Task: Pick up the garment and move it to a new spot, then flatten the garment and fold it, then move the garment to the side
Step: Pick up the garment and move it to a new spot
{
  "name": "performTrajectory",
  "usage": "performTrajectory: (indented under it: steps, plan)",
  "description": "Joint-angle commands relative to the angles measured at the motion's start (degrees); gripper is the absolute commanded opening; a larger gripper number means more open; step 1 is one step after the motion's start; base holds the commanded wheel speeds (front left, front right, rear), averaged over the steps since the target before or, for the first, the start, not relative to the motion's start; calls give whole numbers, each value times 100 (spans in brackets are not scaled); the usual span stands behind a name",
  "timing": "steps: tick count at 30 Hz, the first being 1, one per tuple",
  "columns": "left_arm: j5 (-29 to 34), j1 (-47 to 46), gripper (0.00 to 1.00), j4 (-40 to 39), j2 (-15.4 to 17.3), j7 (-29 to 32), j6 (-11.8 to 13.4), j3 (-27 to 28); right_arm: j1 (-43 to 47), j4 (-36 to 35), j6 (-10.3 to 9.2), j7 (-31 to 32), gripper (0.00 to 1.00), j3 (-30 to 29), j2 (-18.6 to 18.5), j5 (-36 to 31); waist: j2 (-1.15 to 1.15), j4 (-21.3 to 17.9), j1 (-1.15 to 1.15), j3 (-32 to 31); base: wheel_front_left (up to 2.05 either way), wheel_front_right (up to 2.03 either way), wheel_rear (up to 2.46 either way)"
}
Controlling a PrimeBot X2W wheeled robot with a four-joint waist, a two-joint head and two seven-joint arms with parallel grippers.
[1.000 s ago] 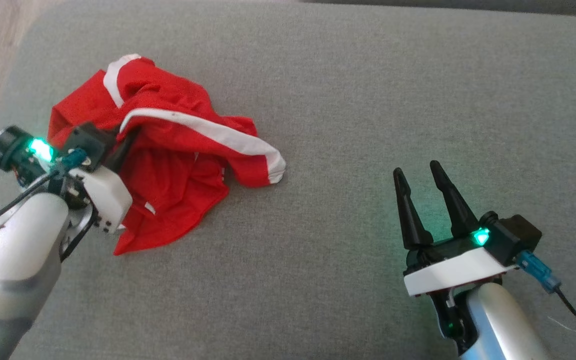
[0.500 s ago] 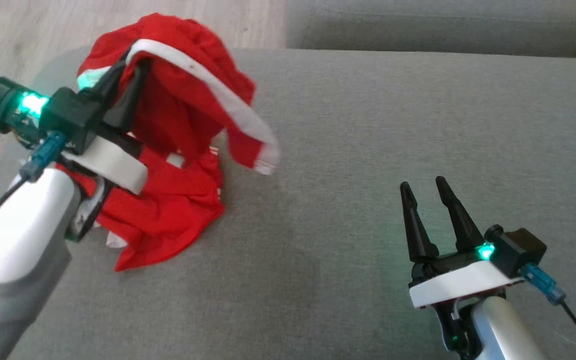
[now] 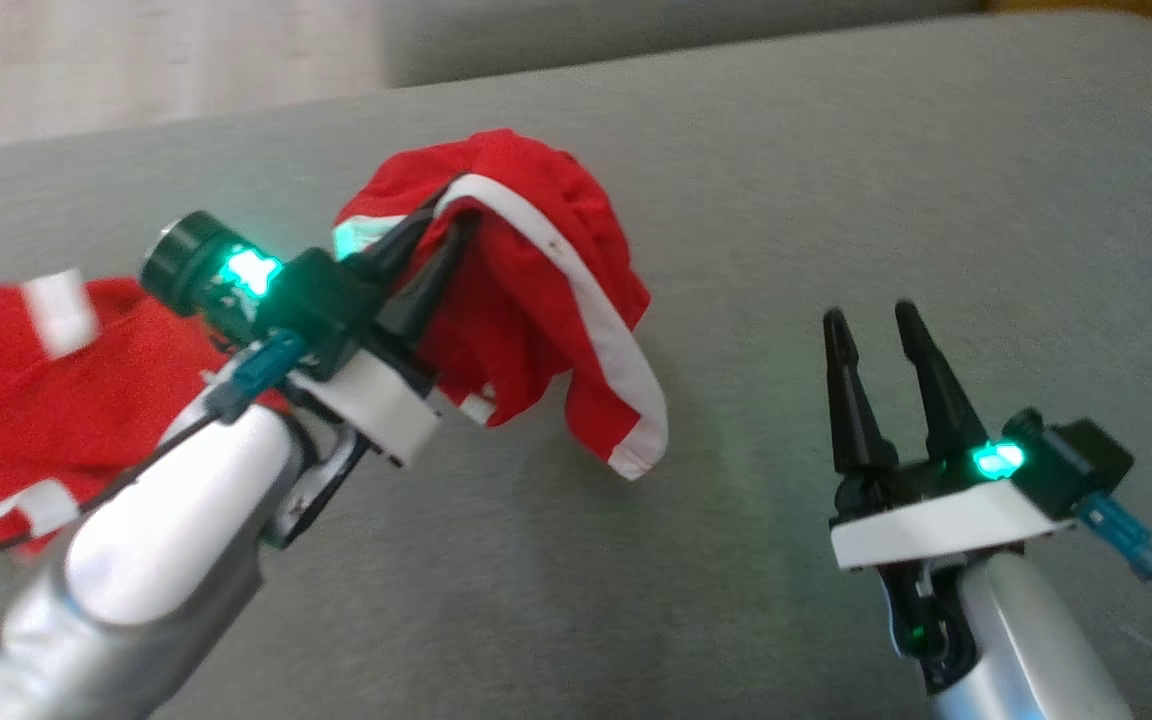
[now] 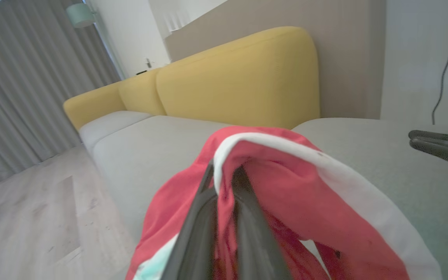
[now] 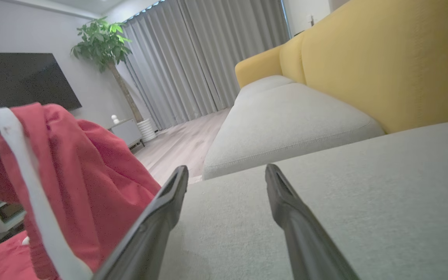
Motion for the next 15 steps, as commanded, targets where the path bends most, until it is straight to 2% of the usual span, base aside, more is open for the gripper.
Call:
performTrajectory:
  steps: [1, 8, 11, 15]
  plan:
    - [62, -440, 0, -116, 91, 17, -14, 244, -245, -241, 22, -62, 100, 145, -10, 55, 0, -608, 0, 294, 0, 0, 0]
    - [166, -1122, 0, 439, -300, -42, -226, 147, -413, -605, 22, -62, 100, 321, -10, 373, 0, -1560, 0, 715, 0, 0, 0]
    - [340, -1575, 0, 796, -453, -253, -253, 176, -414, -723, 22, -62, 100, 352, -10, 493, 0, -1759, 0, 822, 0, 0, 0]
    - [610, -1980, 0, 1381, -614, -635, -165, 181, -403, -785, 22, -62, 100, 380, -10, 540, 0, -1845, 0, 889, 0, 0, 0]
